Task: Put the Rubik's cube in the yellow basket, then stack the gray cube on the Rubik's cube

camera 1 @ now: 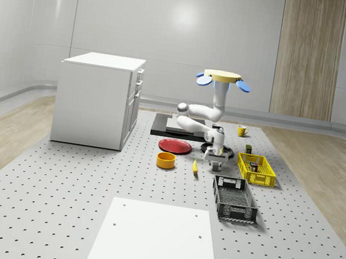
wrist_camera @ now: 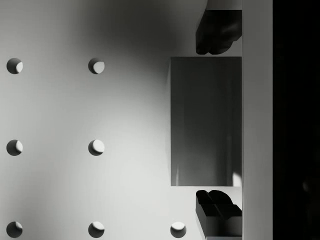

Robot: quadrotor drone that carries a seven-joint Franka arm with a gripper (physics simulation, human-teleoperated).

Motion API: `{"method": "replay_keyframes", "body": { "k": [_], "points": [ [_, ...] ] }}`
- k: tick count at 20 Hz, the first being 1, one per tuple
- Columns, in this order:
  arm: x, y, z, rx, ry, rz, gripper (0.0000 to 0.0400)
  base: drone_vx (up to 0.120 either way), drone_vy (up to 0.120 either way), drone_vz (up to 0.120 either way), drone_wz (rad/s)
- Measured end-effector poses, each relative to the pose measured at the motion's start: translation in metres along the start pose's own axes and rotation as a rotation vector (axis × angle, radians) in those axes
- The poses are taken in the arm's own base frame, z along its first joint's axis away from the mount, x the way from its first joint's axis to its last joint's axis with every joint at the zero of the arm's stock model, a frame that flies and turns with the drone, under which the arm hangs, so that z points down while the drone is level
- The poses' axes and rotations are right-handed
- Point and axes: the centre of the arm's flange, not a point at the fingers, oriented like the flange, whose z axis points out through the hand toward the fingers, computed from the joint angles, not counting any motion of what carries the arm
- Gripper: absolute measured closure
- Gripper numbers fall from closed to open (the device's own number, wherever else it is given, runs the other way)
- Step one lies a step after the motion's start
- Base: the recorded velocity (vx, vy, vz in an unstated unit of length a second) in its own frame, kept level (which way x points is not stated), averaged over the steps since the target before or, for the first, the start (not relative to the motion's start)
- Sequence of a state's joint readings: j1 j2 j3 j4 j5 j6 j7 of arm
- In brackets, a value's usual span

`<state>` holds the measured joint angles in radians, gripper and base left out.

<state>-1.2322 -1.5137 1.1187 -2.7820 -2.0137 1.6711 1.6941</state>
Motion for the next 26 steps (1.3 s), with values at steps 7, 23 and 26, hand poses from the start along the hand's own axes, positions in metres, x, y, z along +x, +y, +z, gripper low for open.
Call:
{"method": "replay_keyframes", "body": {
  "k": [7,23,26],
  "points": [
    [0.0005,-0.0005,0.0024,0.0,0.0,0.0,0.0,0.0,0.0,0.0,0.0],
    [0.0024,-0.0024,0.0026,0.0,0.0,0.0,0.0145,0.0,0.0,0.0,0.0],
    [0.0024,-0.0024,-0.0038,0.0,0.0,0.0,0.0147,0.0,0.0,0.0,0.0]
  ]
}}
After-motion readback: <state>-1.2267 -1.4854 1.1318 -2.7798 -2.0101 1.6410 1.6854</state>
